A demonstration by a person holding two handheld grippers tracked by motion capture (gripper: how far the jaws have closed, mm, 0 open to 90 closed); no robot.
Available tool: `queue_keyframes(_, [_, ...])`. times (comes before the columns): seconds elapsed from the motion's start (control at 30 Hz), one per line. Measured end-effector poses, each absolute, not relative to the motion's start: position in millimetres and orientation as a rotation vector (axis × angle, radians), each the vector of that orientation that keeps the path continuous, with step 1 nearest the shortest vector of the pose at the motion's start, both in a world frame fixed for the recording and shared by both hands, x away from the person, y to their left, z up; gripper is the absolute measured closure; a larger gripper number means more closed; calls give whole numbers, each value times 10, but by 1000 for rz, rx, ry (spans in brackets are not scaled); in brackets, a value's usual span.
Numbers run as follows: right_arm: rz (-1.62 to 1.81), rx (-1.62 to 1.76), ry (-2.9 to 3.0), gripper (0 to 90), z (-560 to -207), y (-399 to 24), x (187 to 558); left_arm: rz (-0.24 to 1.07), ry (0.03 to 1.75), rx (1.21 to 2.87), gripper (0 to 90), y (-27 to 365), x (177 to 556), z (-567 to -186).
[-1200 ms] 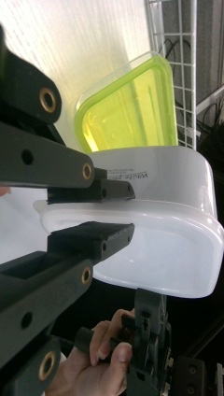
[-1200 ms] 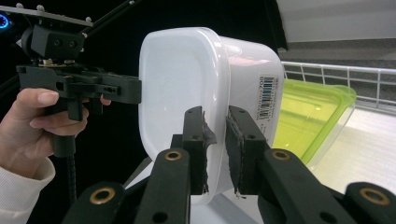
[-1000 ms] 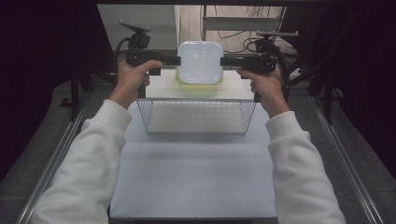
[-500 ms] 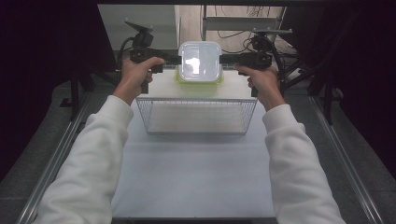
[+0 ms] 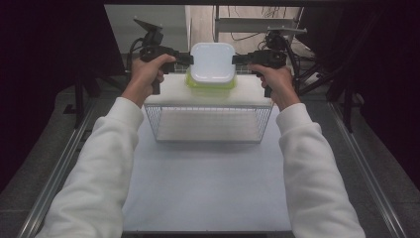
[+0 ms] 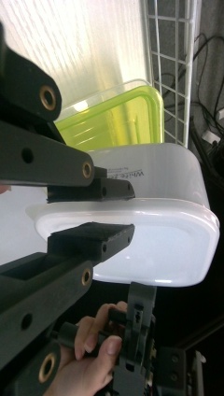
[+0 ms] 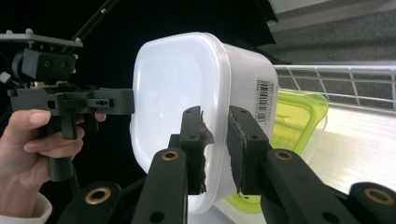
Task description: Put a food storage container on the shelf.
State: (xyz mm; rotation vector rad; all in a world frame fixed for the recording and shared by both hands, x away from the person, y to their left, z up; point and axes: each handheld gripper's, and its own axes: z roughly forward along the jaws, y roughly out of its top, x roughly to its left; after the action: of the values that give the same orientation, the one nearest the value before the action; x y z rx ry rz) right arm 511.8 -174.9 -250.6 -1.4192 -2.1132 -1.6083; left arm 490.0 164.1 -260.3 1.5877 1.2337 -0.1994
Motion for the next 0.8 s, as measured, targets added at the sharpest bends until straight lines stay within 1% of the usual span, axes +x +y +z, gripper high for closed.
queue_keyframes(0.17, [-1560,-1466,-2055,731,-2524,-1753,5214,-233,1266,1537,763,1643,4991,-2641])
queue_keyframes(0.4, [-1537,-1526,-1986,699,-2589,-1732,5319,-243,1300,1482,726,1627,5080,-2720])
queue_keyframes(0.5, [-1533,-1547,-1975,691,-2618,-1730,5346,-244,1302,1480,699,1619,5104,-2763])
queue_keyframes(0.7, [-1540,-1547,-1960,689,-2632,-1735,5355,-243,1294,1471,691,1623,5108,-2785])
queue_keyframes(0.77, [-1546,-1544,-1965,672,-2632,-1728,5353,-231,1282,1477,649,1614,5105,-2790])
queue_keyframes(0.8, [-1547,-1541,-1973,635,-2628,-1722,5348,-210,1269,1476,622,1612,5095,-2787])
